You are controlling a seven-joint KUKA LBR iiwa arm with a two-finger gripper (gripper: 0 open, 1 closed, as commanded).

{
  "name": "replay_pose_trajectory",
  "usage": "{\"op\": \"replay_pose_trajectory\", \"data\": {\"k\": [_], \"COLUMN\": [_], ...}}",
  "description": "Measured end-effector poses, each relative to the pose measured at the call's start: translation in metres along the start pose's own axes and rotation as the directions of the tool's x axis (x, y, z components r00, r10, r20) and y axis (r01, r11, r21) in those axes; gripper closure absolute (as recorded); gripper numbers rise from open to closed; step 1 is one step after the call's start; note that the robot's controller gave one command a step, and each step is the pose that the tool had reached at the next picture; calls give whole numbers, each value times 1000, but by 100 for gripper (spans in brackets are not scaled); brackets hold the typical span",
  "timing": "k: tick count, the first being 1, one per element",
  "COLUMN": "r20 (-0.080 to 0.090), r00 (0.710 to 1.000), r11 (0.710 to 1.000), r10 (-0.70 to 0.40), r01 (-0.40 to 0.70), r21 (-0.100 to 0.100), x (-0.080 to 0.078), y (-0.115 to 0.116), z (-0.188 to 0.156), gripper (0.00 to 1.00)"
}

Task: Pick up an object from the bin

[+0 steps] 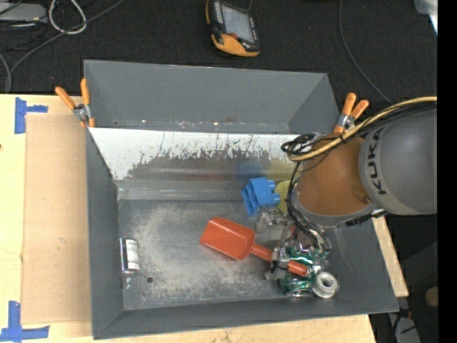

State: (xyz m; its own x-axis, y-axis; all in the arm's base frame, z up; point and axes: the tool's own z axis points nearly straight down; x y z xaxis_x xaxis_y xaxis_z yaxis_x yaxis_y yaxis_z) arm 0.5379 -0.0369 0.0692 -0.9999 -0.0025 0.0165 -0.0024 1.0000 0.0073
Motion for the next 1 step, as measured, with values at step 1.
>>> {"op": "replay_pose_trajectory", "data": {"k": [1], "r20": [-2], "r00": [1000], "r11": [1000], "r10": [23], "r01": [-23], "r21": [-1], "x": [-1], "y": [-1], "z": [0], "gripper": [100]}}
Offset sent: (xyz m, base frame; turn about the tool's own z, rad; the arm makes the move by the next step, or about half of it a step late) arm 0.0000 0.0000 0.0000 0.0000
